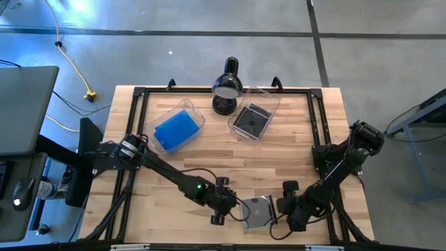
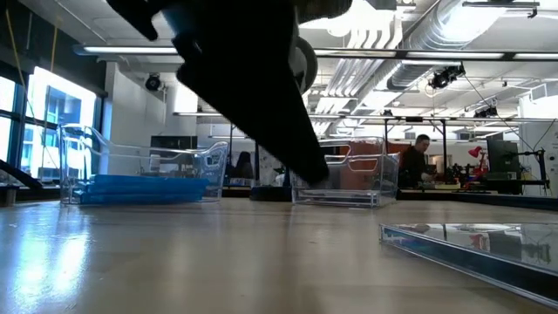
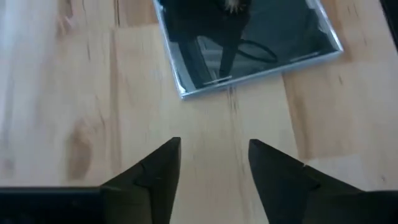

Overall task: Pick & place jewel cases by type
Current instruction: Put the black CD case into the right transparent bin

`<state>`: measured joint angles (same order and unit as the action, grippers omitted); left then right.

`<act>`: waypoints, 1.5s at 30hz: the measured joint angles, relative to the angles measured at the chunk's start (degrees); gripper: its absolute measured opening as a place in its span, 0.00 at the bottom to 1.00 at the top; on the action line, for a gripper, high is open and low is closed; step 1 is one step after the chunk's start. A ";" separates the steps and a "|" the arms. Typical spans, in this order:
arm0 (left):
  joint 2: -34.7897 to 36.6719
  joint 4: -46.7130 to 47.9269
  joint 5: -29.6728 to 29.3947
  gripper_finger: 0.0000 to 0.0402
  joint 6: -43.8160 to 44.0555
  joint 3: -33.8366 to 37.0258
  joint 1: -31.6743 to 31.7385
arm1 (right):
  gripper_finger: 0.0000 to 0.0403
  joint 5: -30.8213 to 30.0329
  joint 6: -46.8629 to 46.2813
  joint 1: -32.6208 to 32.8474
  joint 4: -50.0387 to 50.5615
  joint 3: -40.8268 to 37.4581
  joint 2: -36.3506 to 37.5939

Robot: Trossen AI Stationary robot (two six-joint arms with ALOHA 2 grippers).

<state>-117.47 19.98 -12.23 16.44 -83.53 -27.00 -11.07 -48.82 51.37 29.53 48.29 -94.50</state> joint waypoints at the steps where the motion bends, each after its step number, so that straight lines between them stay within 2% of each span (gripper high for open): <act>1: -0.63 -0.61 0.06 0.47 1.19 0.00 0.00 | 0.52 -0.66 0.96 -0.01 -0.93 -0.29 0.00; 6: -3.60 -1.70 -0.70 0.49 2.52 0.12 0.05 | 0.52 -2.06 4.25 -0.76 -1.34 -0.50 -0.48; 15: -5.83 -10.98 -5.09 0.49 1.71 0.07 0.44 | 0.52 0.83 13.14 -4.39 -3.64 -0.26 -3.26; 21: -5.84 -13.48 -1.58 0.49 1.40 0.07 0.37 | 0.52 0.77 13.36 -5.22 -5.14 -0.22 -3.39; 31: -7.90 -18.26 -0.75 0.49 1.92 -0.10 -0.07 | 0.52 -0.78 12.90 -5.18 -8.73 -0.35 -3.54; 38: -7.96 -15.18 -9.14 0.49 0.89 -0.11 -0.96 | 0.52 -0.53 12.84 -5.32 -8.76 -0.32 -3.54; 45: -7.89 -10.32 -8.88 0.49 -1.88 -2.31 -1.10 | 0.52 -0.46 12.71 -5.33 -8.87 -0.35 -3.54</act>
<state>-125.36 9.67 -21.11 14.57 -85.84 -28.10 -11.53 -36.11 46.04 20.65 47.94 -98.04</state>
